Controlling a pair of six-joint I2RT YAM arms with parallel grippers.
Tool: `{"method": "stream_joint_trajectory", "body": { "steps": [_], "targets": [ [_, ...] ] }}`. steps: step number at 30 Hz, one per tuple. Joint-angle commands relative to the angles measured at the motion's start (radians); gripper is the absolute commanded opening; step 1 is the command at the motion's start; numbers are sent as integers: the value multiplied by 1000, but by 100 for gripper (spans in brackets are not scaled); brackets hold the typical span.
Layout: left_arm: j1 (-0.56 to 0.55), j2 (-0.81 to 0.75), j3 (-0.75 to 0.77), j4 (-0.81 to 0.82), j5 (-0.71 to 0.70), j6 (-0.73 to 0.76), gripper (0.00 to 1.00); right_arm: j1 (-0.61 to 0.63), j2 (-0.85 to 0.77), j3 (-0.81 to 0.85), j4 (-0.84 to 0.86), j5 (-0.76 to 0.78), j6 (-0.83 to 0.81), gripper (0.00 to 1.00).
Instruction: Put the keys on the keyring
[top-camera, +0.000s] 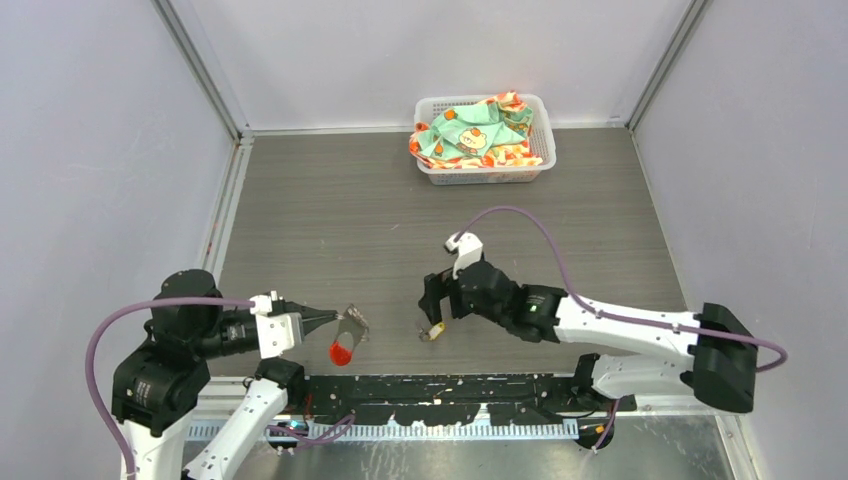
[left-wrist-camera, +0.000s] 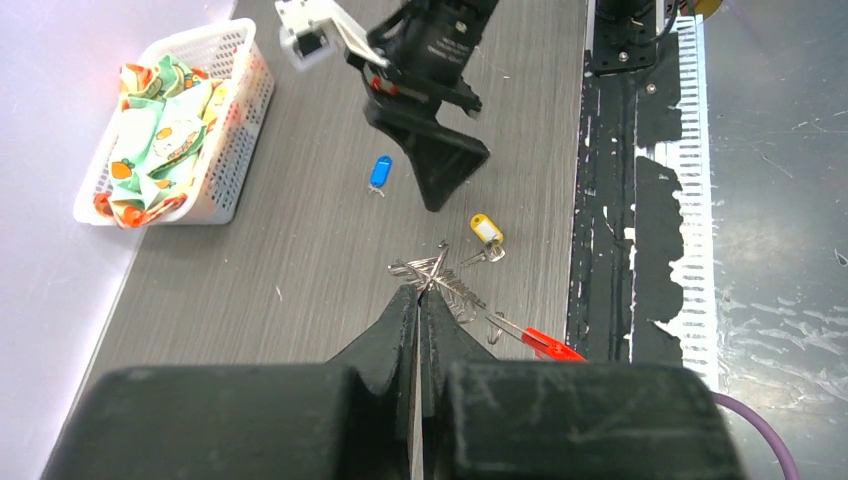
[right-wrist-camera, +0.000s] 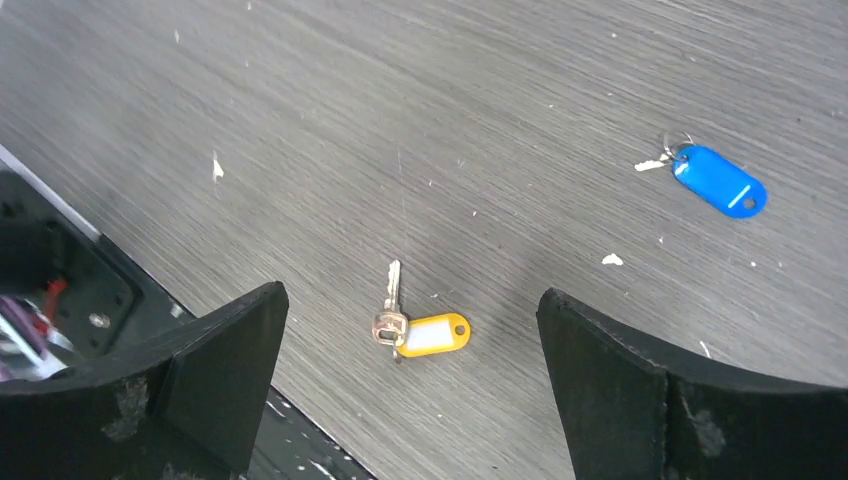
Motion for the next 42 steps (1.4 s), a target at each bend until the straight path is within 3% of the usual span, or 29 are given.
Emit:
{"method": "stream_joint_trajectory", "body": {
  "steps": [1, 3, 5, 8, 9, 12, 13, 18, 22, 23, 25, 27, 29, 31, 42],
  "targets": [
    [5, 10, 41, 10, 16, 10, 0, -22, -108, -32, 28, -111, 147, 100],
    [5, 9, 45, 6, 21, 10, 0, 19, -198, 11, -92, 58, 135, 100],
    [5, 16, 50, -6, 26, 12, 0, 19, -269, 42, -202, 198, 277, 100],
    [5, 20, 44, -20, 27, 10, 0, 12, -302, -69, -120, 123, 379, 100],
    [5, 19, 44, -23, 22, 10, 0, 12, -266, -61, -162, 142, 432, 94],
    [5, 21, 46, -60, 10, 26, 0, 31, -89, 27, -346, 124, 516, 58],
    [5, 22, 49, -69, 6, 33, 0, 59, -22, 69, -413, 131, 529, 51],
    [5, 24, 69, -83, 9, 8, 0, 279, 213, 273, -656, 441, 477, 61],
    [5, 13, 51, -29, 16, -54, 0, 281, 222, 234, -507, 502, 408, 66],
    [5, 12, 50, -23, 19, -63, 0, 281, 216, 214, -417, 473, 380, 92],
    [5, 15, 58, -23, 19, -67, 0, 282, 233, 186, -276, 431, 350, 100],
    [5, 18, 67, -30, 14, -65, 0, 282, 288, 199, -248, 433, 374, 97],
    [5, 16, 70, -41, 11, -64, 0, 282, 344, 204, -245, 451, 399, 77],
    [5, 8, 70, -57, 6, -57, 0, 282, 394, 204, -242, 463, 431, 63],
    [5, 3, 81, -82, -10, -36, 0, 303, 402, 136, -174, 475, 511, 58]
  ]
}}
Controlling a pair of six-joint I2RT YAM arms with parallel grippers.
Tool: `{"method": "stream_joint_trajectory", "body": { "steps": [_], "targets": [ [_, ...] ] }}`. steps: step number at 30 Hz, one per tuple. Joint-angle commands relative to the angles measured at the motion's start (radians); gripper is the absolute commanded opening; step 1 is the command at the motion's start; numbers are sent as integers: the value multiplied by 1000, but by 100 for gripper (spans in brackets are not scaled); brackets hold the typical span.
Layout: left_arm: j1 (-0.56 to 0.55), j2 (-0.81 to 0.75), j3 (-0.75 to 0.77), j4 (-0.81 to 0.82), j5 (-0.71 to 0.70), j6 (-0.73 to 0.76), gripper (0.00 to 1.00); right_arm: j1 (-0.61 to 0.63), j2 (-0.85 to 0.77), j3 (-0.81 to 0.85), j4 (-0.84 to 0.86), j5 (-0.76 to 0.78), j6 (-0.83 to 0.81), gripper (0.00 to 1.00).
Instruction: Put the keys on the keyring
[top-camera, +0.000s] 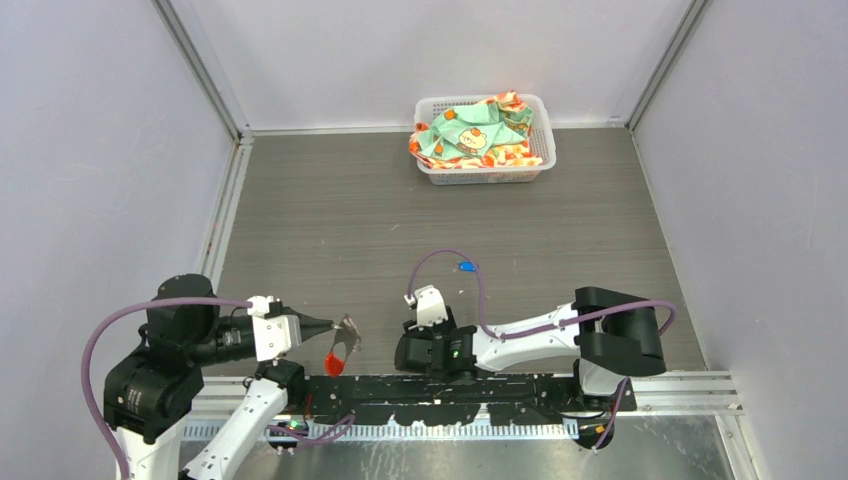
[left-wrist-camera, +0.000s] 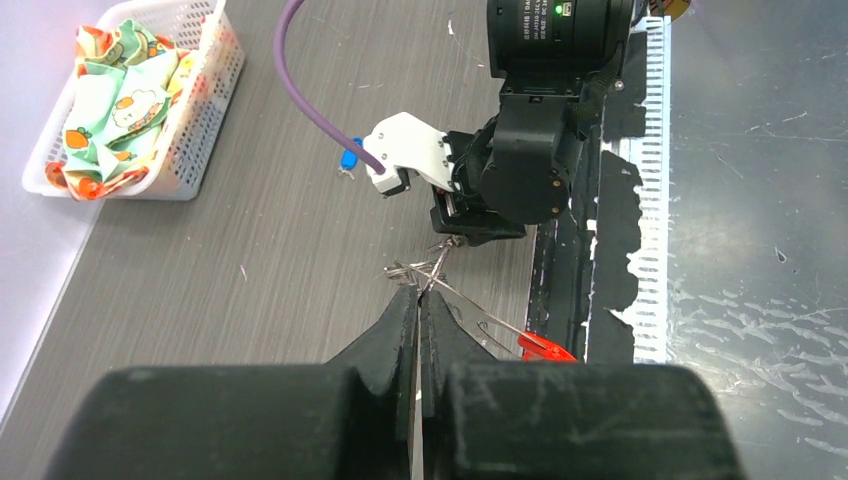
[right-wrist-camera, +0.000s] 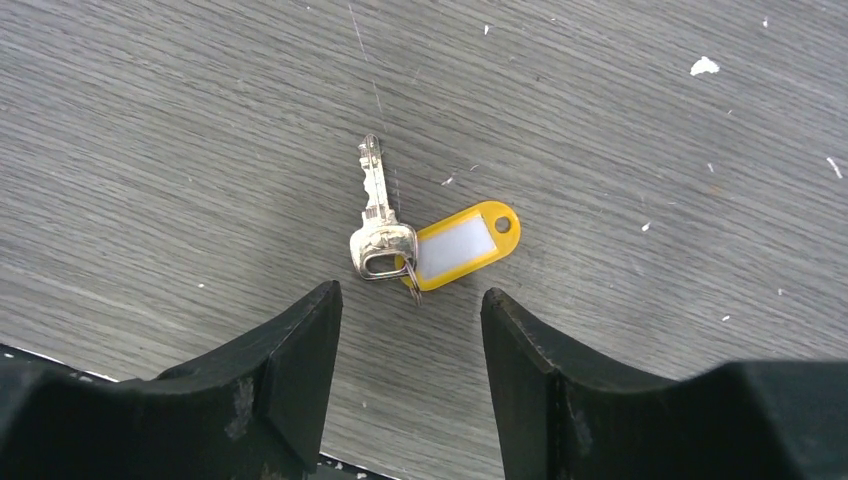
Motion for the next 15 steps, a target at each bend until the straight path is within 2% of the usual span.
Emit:
{"method": "stream_joint_trajectory", "body": {
  "steps": [1, 6, 15],
  "targets": [
    [5, -4, 36, 19, -3, -10, 0, 6, -48, -24, 66, 57, 52, 56],
    [5, -9, 34, 16, -7, -16, 0, 6, -44, -42, 97, 44, 44, 43],
    [5, -3, 45, 15, -2, -21, 0, 5, -36, -47, 105, 49, 39, 36]
  ]
}}
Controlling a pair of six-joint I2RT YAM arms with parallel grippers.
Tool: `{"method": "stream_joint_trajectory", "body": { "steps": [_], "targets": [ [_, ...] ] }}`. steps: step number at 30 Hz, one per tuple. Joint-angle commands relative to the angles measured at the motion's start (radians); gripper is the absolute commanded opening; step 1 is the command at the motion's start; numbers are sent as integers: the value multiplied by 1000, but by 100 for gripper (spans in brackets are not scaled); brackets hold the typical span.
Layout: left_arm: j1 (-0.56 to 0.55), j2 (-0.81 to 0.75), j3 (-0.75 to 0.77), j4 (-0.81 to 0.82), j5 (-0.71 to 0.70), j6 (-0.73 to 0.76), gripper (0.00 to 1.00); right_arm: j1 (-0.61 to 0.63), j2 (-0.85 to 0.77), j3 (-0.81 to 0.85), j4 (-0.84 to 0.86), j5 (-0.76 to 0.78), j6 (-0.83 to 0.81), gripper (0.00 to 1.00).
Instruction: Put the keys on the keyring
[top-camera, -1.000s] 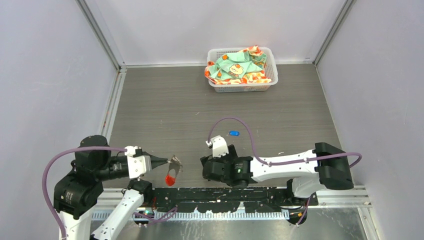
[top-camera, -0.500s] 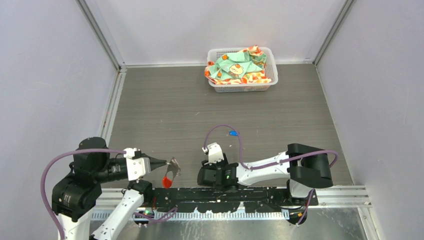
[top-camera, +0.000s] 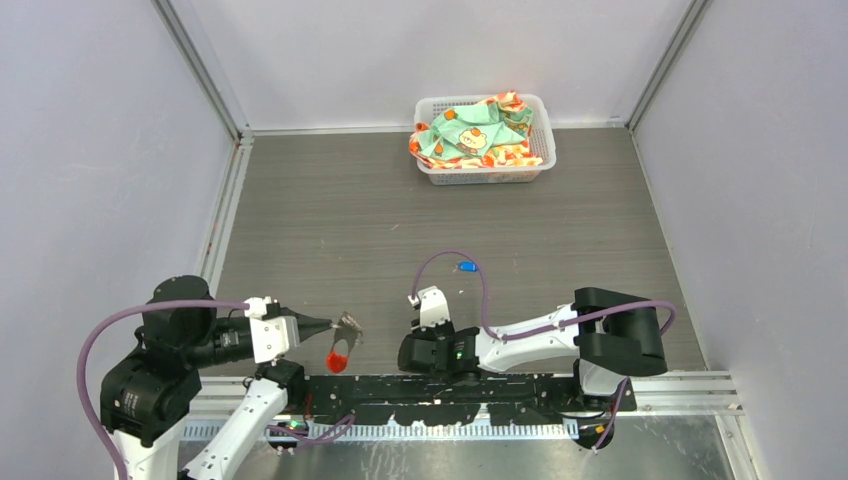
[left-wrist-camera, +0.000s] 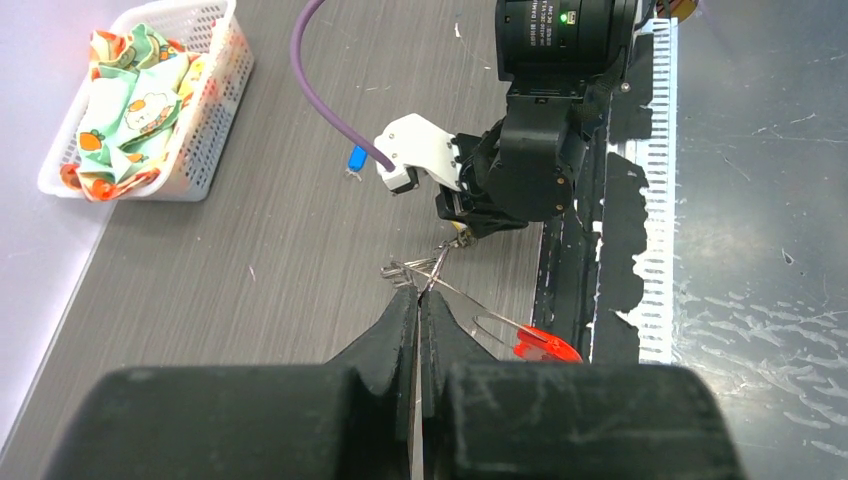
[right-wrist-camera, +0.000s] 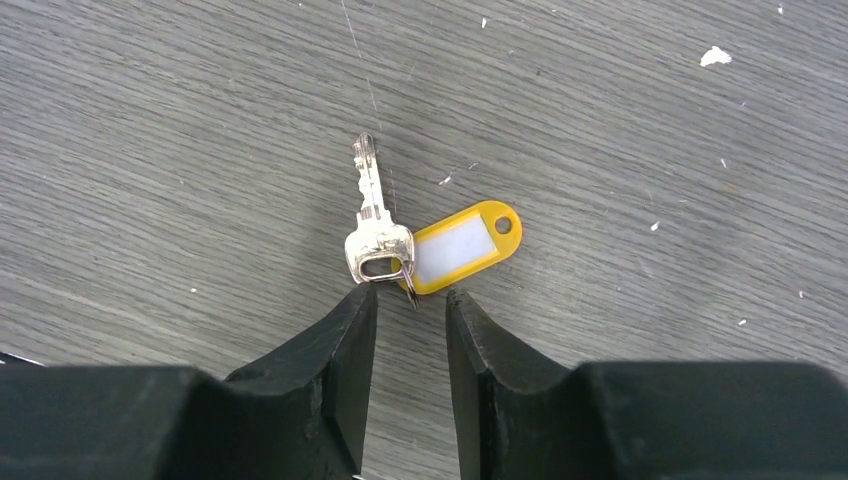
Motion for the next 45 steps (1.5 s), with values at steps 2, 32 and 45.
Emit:
{"method": "stream_joint_trajectory", "body": {
  "steps": [2, 32, 45],
  "targets": [
    [5, -4, 30, 13, 8, -18, 0, 4, -29, 0, 41, 50, 20, 33],
    [5, 3, -20, -10, 58, 7, 0, -14, -239, -17, 45, -4, -136, 1],
    [5, 30, -120, -9, 279, 4, 0, 60, -690, 62, 59, -377, -913, 1]
  ]
}}
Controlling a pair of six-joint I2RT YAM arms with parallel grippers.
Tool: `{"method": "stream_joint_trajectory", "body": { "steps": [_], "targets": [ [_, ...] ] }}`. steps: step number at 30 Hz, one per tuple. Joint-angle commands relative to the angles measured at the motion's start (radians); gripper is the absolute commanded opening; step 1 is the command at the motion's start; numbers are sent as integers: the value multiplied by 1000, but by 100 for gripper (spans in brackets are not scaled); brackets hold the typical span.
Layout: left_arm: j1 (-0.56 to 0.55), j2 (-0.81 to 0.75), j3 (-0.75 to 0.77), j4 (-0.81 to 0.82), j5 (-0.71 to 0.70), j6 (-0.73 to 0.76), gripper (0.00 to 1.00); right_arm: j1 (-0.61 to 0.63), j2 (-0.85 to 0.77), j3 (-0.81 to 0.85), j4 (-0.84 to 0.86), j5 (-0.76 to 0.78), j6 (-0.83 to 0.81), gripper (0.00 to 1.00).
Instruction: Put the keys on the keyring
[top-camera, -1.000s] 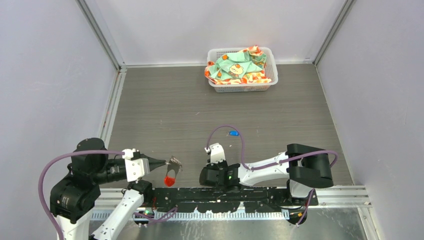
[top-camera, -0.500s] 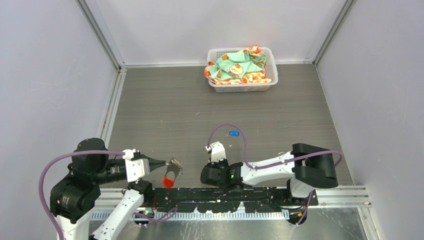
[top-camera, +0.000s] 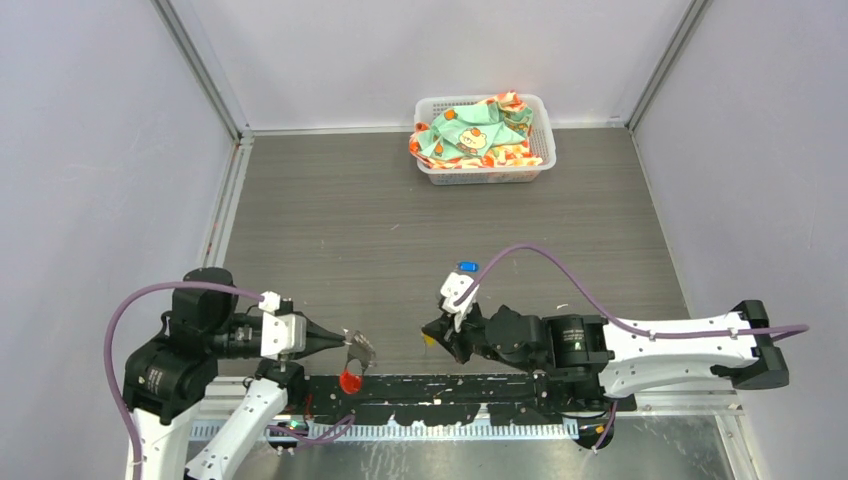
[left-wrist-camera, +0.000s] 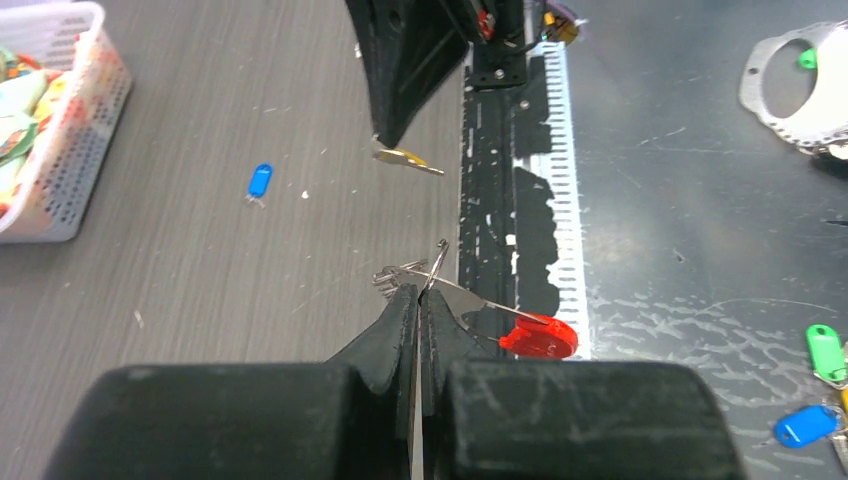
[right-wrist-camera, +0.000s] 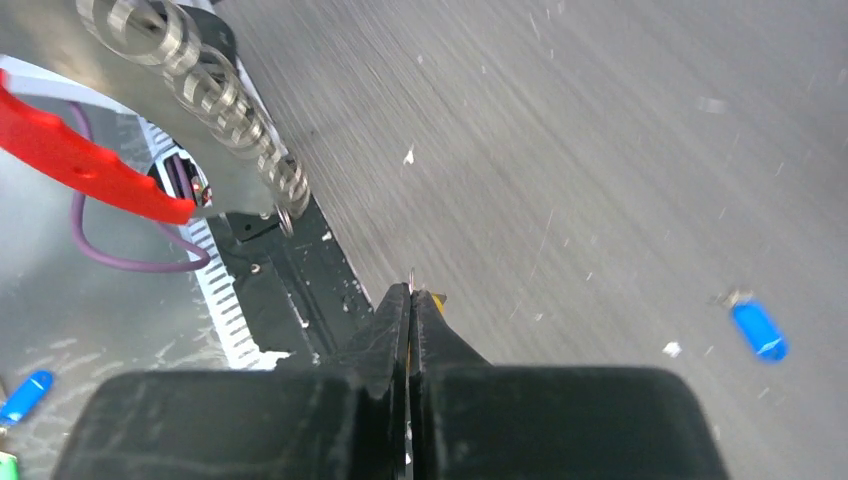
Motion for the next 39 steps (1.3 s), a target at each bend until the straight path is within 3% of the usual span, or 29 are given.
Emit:
{"method": "stream_joint_trajectory", "body": {
  "steps": [1, 13, 20, 26, 33, 39],
  "targets": [
    [5, 40, -12, 16, 141, -6, 0, 1, 42, 178, -98, -135, -337, 1],
    [5, 175, 25, 34, 266, 44, 0, -28, 185, 533, -254, -363, -645, 1],
    [2, 209, 36, 35, 319, 47, 0, -177, 205, 627, -336, -627, -717, 1],
    [-11, 226, 26, 36, 292, 158, 0, -296, 290, 765, -487, -795, -845, 1],
    [-100, 301, 62, -13, 163, 407, 0, -325, 431, 979, -767, -896, -993, 1],
    [-113, 333, 77, -6, 134, 431, 0, -329, 449, 1003, -791, -937, -1023, 1]
  ]
}}
